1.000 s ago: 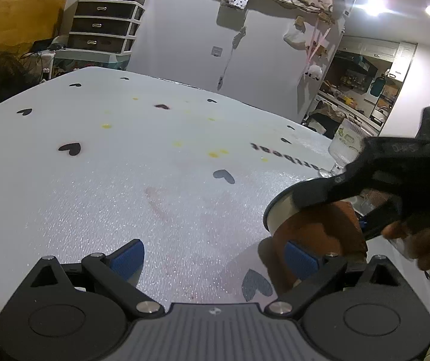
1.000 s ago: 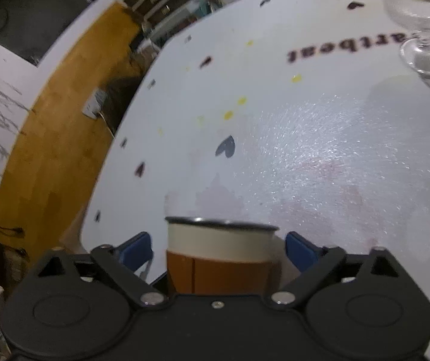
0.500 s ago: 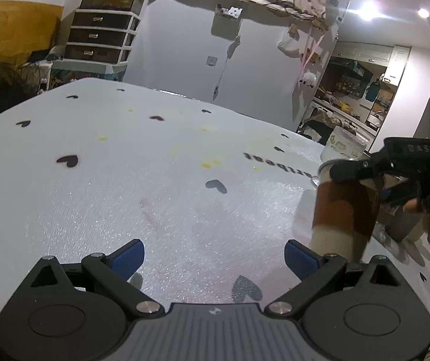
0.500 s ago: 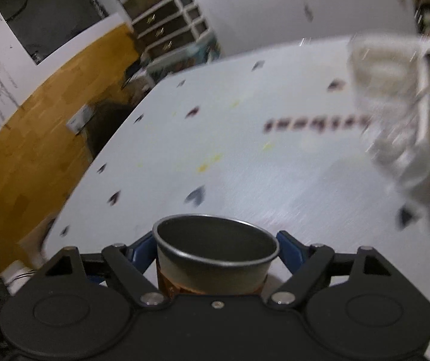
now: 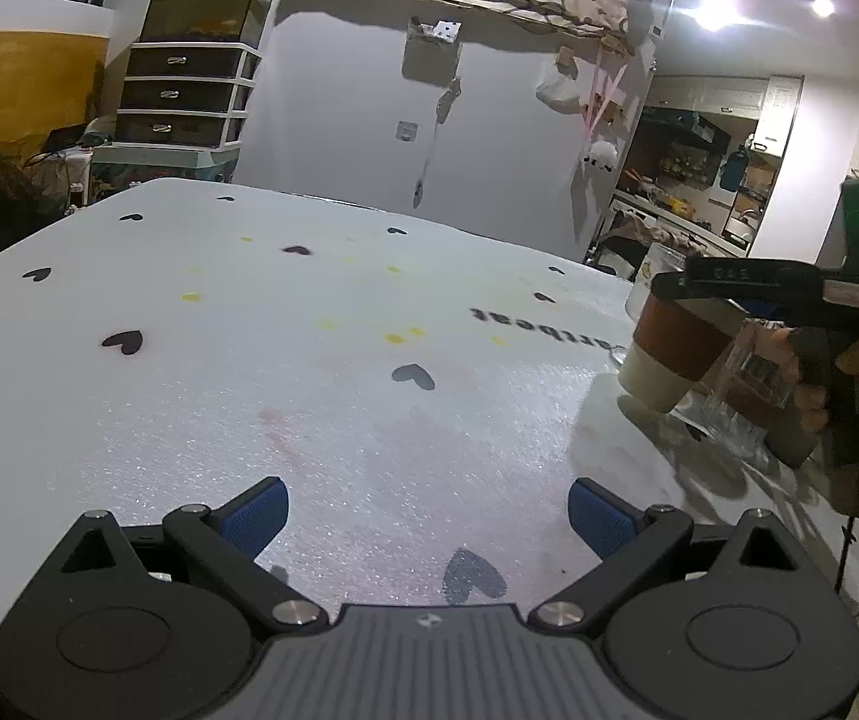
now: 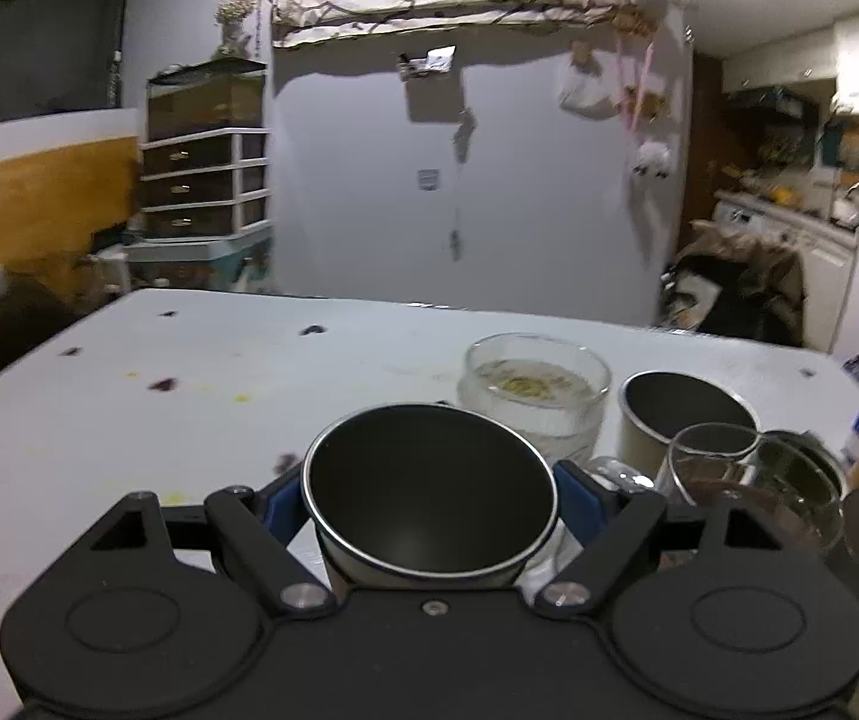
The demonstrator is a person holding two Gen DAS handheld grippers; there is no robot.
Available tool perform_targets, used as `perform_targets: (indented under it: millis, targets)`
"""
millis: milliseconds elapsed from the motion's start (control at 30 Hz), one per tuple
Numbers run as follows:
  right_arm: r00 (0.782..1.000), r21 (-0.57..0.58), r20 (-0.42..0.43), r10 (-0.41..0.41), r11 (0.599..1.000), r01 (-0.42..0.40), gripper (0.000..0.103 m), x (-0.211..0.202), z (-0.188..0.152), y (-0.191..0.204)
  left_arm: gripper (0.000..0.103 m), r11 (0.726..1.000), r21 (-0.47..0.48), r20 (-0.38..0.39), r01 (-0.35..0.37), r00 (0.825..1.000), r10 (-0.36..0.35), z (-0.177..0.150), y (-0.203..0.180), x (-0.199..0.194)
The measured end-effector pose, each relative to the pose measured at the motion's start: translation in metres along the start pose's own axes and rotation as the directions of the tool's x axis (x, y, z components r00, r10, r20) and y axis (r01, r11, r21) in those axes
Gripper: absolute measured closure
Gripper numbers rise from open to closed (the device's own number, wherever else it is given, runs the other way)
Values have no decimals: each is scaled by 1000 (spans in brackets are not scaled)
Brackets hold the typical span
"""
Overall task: Flip cup upright
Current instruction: 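Carry the upright cup with the right gripper beside the glasses and release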
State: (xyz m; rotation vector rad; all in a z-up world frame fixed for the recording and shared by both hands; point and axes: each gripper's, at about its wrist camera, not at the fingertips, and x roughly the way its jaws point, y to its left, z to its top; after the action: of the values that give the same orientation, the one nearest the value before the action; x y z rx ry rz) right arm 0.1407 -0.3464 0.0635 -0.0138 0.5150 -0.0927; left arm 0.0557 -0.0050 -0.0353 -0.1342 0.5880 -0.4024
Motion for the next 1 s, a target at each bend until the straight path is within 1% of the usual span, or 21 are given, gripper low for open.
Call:
perform_targets:
  millis: [200,267,367,533,733,867,1000]
  targets:
    - [1000,-6,-22,7,1000,-7,19,15,-7,7,4,1000,7,1,-2,1000,2,-1,-1,0]
    - [1000,-28,-9,1,1000,-1,19,13,-11,12,4,1000,7,0,-2,1000,2,-1,-1,0]
    - [1000,-63,-11,-12,998,11,19,10,-13,19,4,1000,10,4,-1,1000,1,-1,-1,0]
    - [1000,-56,10,-7,998,7,15,0,-8,19,4,1000,23,13,-6,1000,6,3,-4,-2]
    - [996,-11,78,30,1000,-29,15,-36,-5,11,4,999,53,48,-13,999,10,12,-14,-7]
    - [990,23,130,54,998,-58,14,-67,-12,3,4,997,75,83,-21,996,15,19,-23,-12]
    - [984,44,171,58,997,-66,14,-97,-25,-7,4,993,112,117,-29,993,16,21,-36,-16]
